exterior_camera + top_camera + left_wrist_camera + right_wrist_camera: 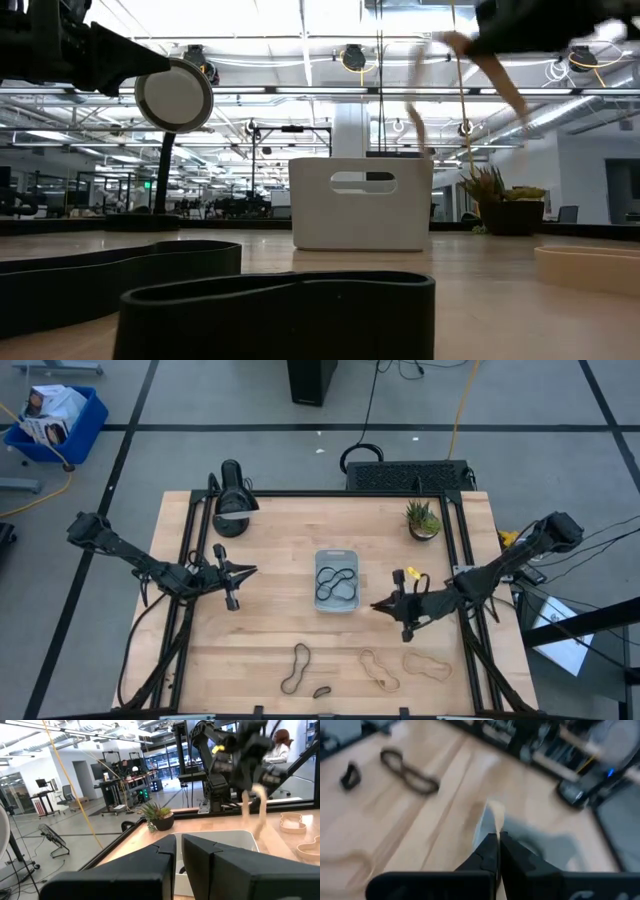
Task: Pick and place rubber bands into bin
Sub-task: Put the brown rubber band into the gray container
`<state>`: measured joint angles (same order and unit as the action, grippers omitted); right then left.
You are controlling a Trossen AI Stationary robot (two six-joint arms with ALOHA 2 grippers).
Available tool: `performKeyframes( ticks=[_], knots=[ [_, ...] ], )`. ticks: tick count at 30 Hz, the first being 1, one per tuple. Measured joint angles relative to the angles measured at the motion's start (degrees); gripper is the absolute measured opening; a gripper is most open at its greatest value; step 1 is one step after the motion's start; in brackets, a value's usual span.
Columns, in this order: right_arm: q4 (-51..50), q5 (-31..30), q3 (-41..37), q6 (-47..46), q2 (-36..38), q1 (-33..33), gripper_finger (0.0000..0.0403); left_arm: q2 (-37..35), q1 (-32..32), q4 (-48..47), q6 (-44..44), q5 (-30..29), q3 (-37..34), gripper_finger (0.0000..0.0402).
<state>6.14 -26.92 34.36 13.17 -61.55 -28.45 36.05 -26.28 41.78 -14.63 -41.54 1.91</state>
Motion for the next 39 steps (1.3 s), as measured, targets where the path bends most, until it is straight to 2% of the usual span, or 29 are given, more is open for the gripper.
performKeyframes(
  ticks=[3, 7, 10, 15, 22, 28, 34, 39],
  knots=[
    [1.58, 0.44, 3.67, 3.77, -0.13, 2.59, 0.0001, -0.01, 0.0, 0.02, 0.0, 0.0, 0.0, 0.0035],
    [4.48, 6.58, 6.33, 7.32, -0.48, 5.91, 0.0001, -0.02, 0.0, 0.02, 0.02, 0.0, 0.0, 0.0035],
    [10.1, 7.7, 6.41, 7.61, -1.56, 8.77, 0.0001, -0.02, 0.0, 0.02, 0.04, 0.0, 0.0, 0.0035],
    [15.1, 7.99, 6.41, 7.24, -6.28, 13.81, 0.0001, -0.01, 0.0, 0.02, -0.04, 0.0, 0.0, 0.0035],
    [18.83, 16.42, 6.41, 5.12, -15.49, 18.85, 0.0, -0.01, 0.0, 0.0, -0.09, -0.02, 0.0, 0.0035],
    [18.95, 16.65, 6.39, 3.54, -20.24, 20.67, 0.0, 0.0, 0.0, -0.07, -0.17, -0.02, 0.0, 0.0035],
    [18.94, 16.6, 6.39, 2.69, -21.75, 21.37, 0.0002, -0.01, 0.0, -0.09, -0.17, -0.02, 0.0, 0.0035],
    [19.06, 16.32, 6.39, 2.34, -21.76, 21.55, 0.002, -0.02, 0.0, -0.09, -0.17, -0.02, 0.0, 0.0035]
  ],
)
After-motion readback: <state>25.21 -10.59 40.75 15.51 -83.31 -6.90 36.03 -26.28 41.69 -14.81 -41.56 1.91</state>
